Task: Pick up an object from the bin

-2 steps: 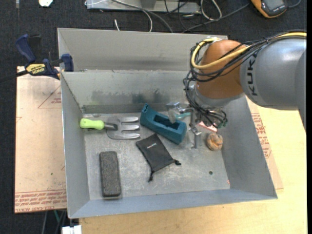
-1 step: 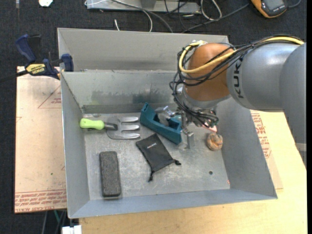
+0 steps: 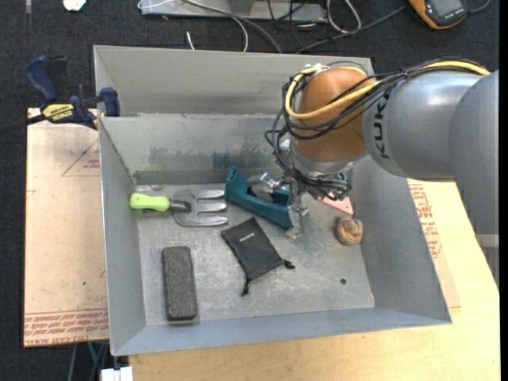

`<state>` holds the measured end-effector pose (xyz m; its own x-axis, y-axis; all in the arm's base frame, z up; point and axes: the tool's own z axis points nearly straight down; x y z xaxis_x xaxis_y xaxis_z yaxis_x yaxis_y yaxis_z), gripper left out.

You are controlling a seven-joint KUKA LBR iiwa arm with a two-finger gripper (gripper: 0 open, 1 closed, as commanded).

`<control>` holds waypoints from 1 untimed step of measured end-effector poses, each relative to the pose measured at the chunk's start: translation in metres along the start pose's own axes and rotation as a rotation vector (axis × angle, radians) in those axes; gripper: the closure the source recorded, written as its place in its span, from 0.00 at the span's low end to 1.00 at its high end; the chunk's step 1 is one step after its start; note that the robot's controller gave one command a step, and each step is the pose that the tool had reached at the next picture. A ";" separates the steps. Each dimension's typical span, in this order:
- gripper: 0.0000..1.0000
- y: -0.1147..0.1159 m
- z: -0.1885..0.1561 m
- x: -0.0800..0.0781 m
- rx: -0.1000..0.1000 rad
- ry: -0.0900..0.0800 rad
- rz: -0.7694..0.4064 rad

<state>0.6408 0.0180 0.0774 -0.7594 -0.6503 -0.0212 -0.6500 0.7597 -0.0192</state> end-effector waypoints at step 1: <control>1.00 0.000 0.000 0.000 0.000 0.000 0.000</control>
Offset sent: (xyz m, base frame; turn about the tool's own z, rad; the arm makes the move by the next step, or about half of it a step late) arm 0.0000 0.0000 0.0000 0.0000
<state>0.6407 0.0180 0.0773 -0.7596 -0.6501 -0.0214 -0.6498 0.7599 -0.0190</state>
